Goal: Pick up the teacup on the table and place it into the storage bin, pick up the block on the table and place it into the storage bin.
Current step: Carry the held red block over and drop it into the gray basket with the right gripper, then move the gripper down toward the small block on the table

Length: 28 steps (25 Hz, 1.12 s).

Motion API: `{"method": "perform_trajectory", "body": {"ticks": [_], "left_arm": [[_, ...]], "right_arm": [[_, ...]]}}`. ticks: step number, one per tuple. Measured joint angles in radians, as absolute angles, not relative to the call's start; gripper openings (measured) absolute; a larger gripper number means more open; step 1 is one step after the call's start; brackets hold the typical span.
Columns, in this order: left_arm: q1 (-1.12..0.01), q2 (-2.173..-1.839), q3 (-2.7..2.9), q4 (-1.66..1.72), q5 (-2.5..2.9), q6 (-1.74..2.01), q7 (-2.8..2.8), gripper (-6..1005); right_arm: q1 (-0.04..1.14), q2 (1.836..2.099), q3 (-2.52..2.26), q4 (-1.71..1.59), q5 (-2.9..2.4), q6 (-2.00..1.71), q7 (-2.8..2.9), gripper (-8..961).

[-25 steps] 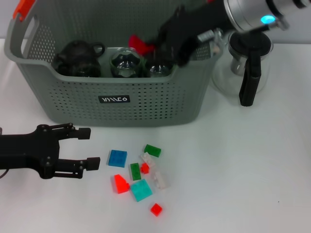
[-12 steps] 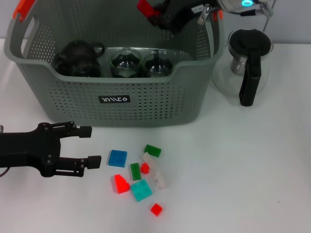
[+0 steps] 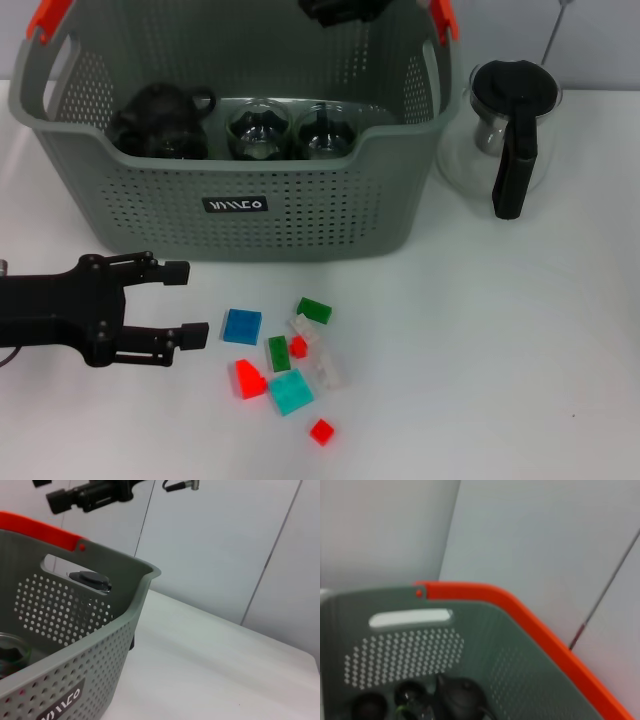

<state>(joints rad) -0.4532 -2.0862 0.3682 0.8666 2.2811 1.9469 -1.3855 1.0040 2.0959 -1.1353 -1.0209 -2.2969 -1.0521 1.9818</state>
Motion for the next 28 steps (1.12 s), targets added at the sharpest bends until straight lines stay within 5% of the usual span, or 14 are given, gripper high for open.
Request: {"method": "perform_trajectory", "body": {"ticks": [5, 10, 28], "left_arm": [[-0.454, -2.085, 0.367, 0.868, 2.281, 1.953, -1.388, 890], [-0.448, -2.085, 0.365, 0.871, 2.284, 1.954, -1.389, 890], [-0.436, -2.088, 0.348, 0.871, 2.305, 1.945, -1.375, 890]], "right_arm": [[0.940, 2.083, -1.077, -1.182, -2.182, -1.337, 2.002, 628], [0.901, 2.070, -1.017, -1.255, -2.126, -1.628, 2.028, 857], [0.801, 2.097, -1.278, -1.101, -2.227, -1.761, 1.872, 857]]}}
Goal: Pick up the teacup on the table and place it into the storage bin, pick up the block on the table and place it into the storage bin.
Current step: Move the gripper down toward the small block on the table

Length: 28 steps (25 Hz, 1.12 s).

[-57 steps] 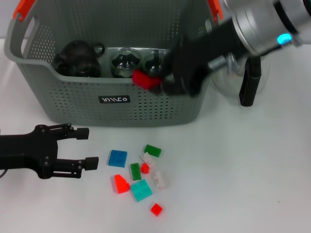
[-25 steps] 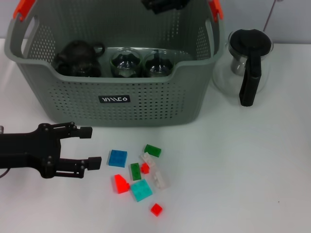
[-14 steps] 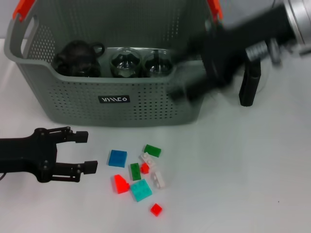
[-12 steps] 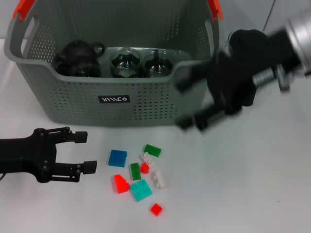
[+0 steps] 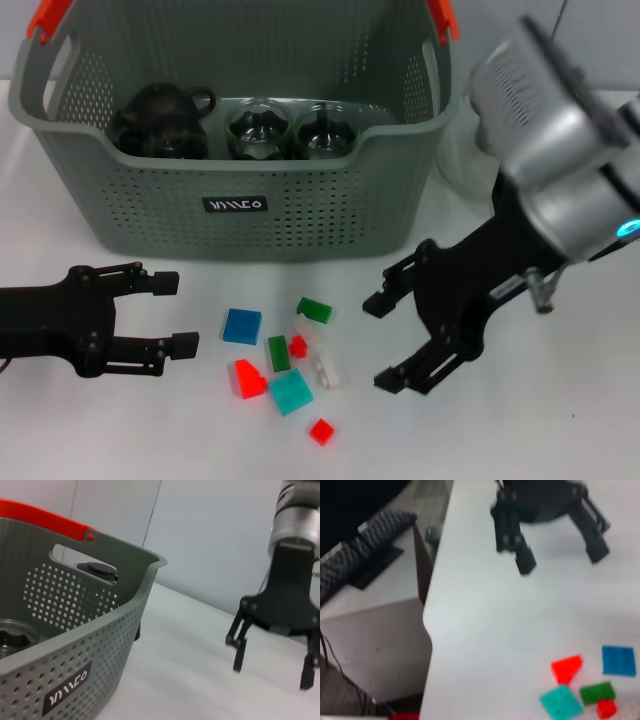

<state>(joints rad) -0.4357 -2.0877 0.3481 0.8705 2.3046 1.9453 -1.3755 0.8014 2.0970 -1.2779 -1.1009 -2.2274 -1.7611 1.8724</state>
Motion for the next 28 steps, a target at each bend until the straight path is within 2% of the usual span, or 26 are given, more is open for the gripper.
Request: {"method": "perform_trajectory", "body": {"ticks": [13, 28], "left_arm": [[-0.440, -2.089, 0.344, 0.848, 2.295, 1.930, -1.375, 890], [-0.442, -2.086, 0.342, 0.839, 2.295, 1.917, -1.371, 890]], "right_arm": [[0.874, 2.103, -1.549, -0.931, -2.290, -1.463, 1.804, 858], [0.933, 2.112, -1.711, -0.823, -2.206, -1.304, 1.806, 852]]}}
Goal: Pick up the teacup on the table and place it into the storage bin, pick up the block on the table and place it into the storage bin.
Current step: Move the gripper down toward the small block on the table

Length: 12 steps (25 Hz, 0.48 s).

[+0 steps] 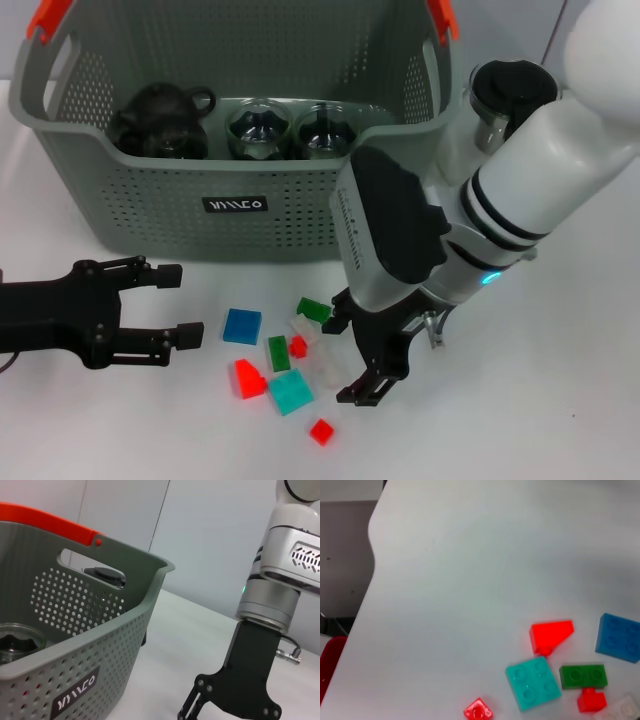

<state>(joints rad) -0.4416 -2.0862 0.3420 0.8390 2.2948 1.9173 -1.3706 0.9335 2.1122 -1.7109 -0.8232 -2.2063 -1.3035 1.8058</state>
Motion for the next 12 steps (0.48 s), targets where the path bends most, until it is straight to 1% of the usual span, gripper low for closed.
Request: {"method": "perform_trajectory", "body": {"ticks": [12], "left_arm": [[-0.443, -2.086, 0.342, 0.839, 2.295, 1.917, -1.370, 890]], "right_arm": [[0.953, 2.115, -1.805, -0.770, -2.171, -1.212, 1.809, 853]]}}
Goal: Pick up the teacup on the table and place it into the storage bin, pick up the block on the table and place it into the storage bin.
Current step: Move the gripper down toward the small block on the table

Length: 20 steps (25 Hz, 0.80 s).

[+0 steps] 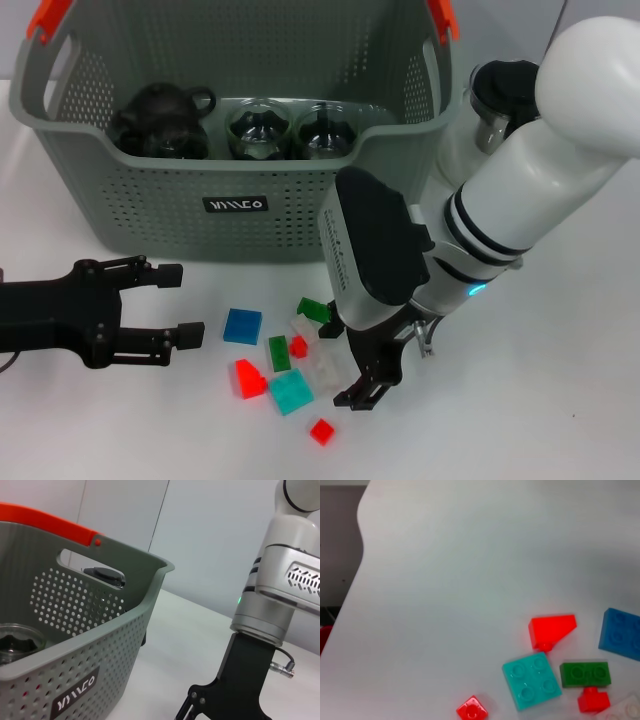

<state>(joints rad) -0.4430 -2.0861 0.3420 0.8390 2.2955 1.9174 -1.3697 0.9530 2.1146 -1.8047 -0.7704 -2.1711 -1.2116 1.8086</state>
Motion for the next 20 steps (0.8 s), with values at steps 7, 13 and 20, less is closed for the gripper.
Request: {"method": "perform_trajectory", "body": {"ticks": [7, 13, 20], "left_arm": [[-0.443, -2.086, 0.342, 0.838, 2.296, 1.915, -1.370, 890], [-0.443, -2.087, 0.342, 0.837, 2.295, 1.914, -1.370, 891], [-0.443, -2.086, 0.342, 0.829, 2.297, 1.914, -1.370, 891]], "right_arm": [[0.962, 2.119, -1.823, -0.751, -2.159, -1.199, 1.808, 854], [0.963, 2.119, -1.869, -0.740, -2.136, -1.172, 1.808, 852], [0.963, 2.120, -1.880, -0.738, -2.132, -1.160, 1.809, 849]]}}
